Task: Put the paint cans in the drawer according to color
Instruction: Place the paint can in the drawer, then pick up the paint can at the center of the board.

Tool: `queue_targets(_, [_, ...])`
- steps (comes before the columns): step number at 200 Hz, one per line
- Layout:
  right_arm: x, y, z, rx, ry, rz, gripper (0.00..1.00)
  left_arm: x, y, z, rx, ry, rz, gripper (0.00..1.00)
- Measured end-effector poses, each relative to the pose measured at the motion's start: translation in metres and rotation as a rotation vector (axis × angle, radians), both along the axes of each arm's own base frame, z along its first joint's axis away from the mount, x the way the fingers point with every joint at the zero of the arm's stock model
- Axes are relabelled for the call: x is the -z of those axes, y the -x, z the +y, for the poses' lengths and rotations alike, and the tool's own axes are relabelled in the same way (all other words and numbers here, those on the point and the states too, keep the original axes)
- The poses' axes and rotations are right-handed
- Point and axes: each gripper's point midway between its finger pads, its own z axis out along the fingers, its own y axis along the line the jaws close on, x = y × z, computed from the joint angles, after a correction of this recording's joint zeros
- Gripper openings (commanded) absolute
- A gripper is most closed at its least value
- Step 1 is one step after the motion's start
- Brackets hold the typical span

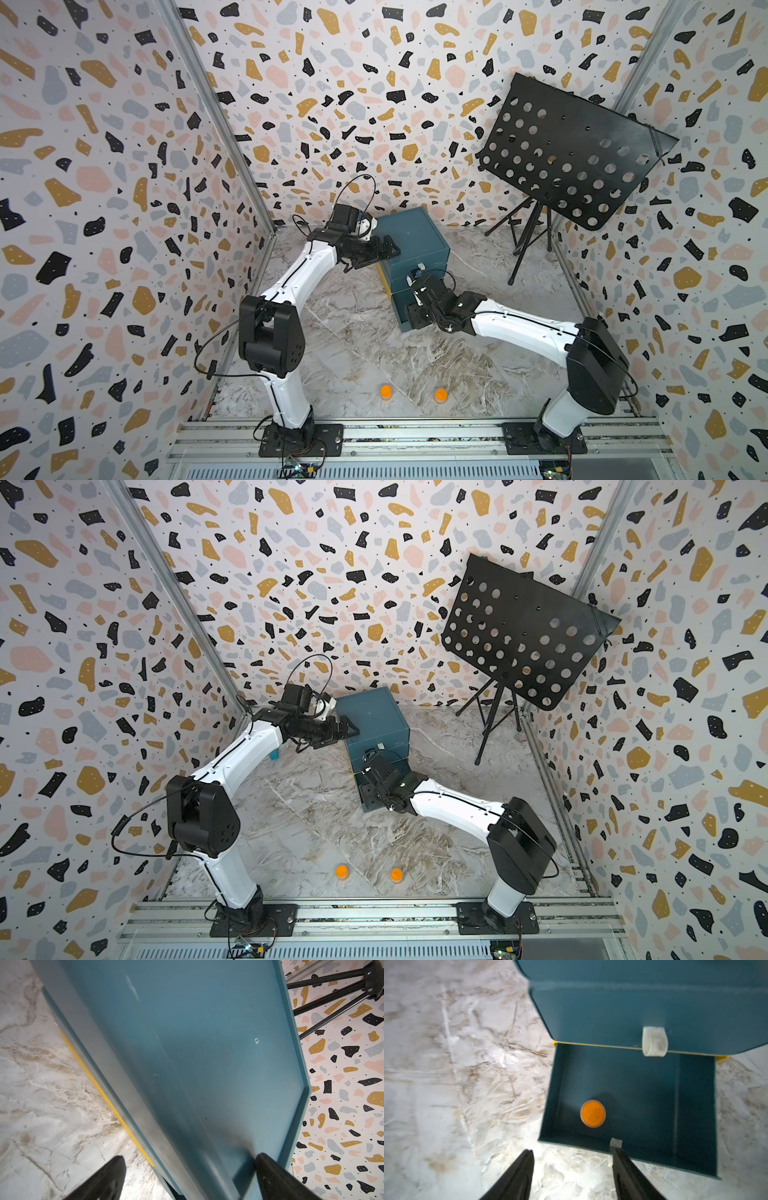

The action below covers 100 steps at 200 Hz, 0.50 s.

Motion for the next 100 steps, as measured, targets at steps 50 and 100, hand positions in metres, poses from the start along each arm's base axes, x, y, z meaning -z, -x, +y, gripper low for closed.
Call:
queue_targets(50, [-0.017,0.071,0.037,-0.219,-0.027,-0.005,0.66,0.000,0.000,0.000,0.000,0.000,0.000,1.00])
queue_targets(100, [0.032,0.137,0.059,-0.360,0.050,0.104,0.69,0.000,0.000,0.000,0.000,-0.001,0.000,1.00])
